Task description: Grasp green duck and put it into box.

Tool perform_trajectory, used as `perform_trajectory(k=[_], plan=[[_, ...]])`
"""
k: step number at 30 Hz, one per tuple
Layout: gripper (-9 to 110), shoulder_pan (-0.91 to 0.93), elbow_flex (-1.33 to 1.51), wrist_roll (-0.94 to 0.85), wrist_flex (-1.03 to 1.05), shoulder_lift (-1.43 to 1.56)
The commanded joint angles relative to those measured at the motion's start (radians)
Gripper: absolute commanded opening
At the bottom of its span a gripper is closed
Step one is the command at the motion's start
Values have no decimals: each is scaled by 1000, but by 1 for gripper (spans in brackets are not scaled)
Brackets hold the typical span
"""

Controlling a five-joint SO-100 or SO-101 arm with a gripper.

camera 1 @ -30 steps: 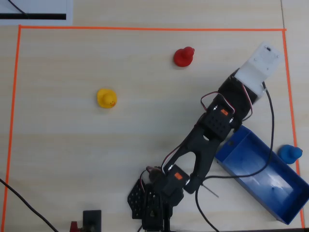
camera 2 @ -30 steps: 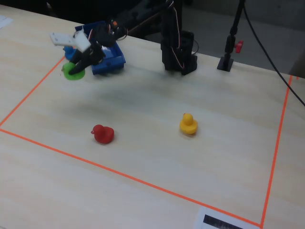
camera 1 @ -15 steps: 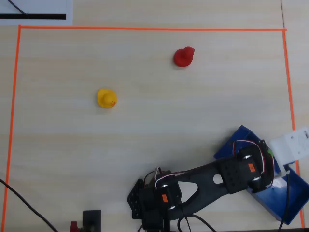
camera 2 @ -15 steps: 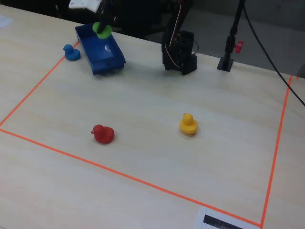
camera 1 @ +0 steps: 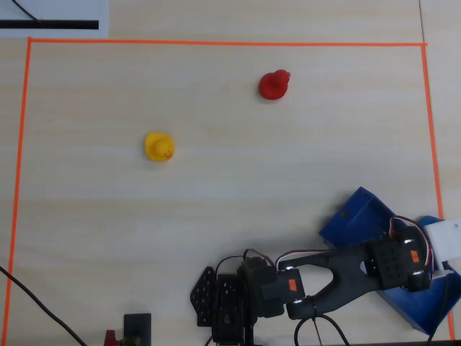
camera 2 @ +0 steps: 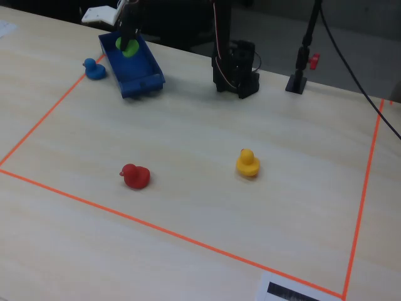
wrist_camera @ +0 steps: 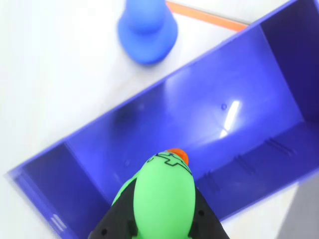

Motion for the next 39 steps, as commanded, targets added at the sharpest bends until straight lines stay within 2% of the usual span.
perform_trajectory(k=[1, 9, 13, 17, 27, 35, 39], plan=[[0, 35, -72, -34, -57, -66], [0, 114, -52, -186, -38, -114], [7, 130, -18, -236, -54, -100], [13, 124, -18, -239, -69, -101], [20, 103, -3, -235, -83, -80], [15, 28, 23, -212, -92, 20], [7, -176, 44, -126, -114, 150]])
